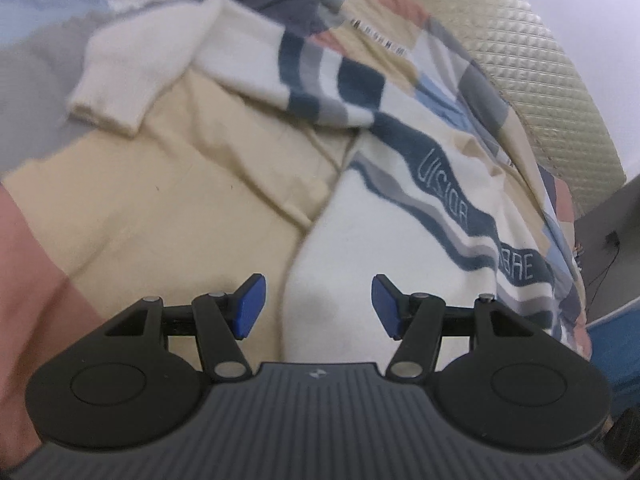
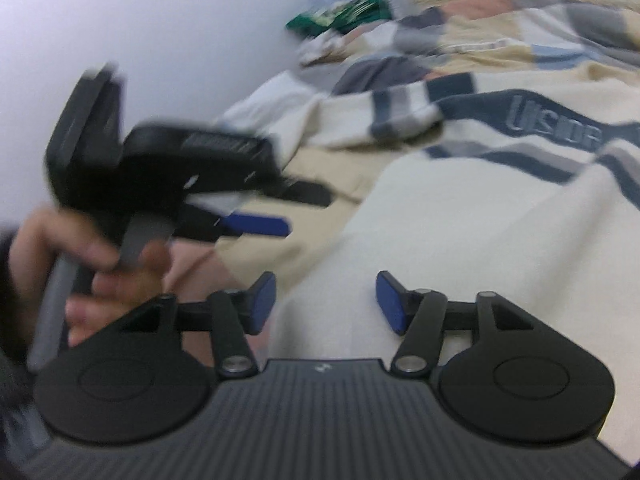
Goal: Fold large clothes
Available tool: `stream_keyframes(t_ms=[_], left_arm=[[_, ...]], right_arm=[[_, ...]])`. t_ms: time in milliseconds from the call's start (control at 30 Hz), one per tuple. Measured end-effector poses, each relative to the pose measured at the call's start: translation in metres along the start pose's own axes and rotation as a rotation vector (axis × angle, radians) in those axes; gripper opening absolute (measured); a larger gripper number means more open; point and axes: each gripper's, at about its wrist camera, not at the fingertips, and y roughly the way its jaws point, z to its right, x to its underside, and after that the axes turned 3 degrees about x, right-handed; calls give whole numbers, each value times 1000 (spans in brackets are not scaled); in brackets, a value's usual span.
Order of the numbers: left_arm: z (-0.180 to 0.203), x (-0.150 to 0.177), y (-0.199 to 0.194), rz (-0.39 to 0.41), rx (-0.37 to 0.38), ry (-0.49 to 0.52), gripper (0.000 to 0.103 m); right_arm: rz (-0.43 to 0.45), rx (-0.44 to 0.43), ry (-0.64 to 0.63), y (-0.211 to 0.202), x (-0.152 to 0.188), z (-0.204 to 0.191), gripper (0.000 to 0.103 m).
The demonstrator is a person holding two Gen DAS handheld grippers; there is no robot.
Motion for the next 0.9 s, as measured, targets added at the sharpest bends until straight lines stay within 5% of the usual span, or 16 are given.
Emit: stream_keyframes(t_ms=[100, 200, 267, 467, 600, 767, 900], left_arm=[[-8, -5, 16, -31, 19, -54, 64], [-13, -9, 24, -37, 33, -85, 64], [-12, -11, 25, -32, 53, -97, 64], [-4, -4, 27, -100, 235, -117, 64], [7, 7, 40, -202, 341, -122, 64], [16, 24, 57, -321, 424, -154, 63], [22, 31, 52, -328, 471, -152, 63]], right_arm=[[-80, 34, -84, 18, 3, -6, 58], [-125, 92, -88, 26, 4, 2, 26], [-118, 77, -16, 18, -1, 16, 19], [19, 41, 324, -16, -15, 75, 17], [23, 77, 514, -20, -4, 110, 18], [16, 40, 607, -22, 1, 125, 21], [53, 65, 635, -40, 5, 121, 21]])
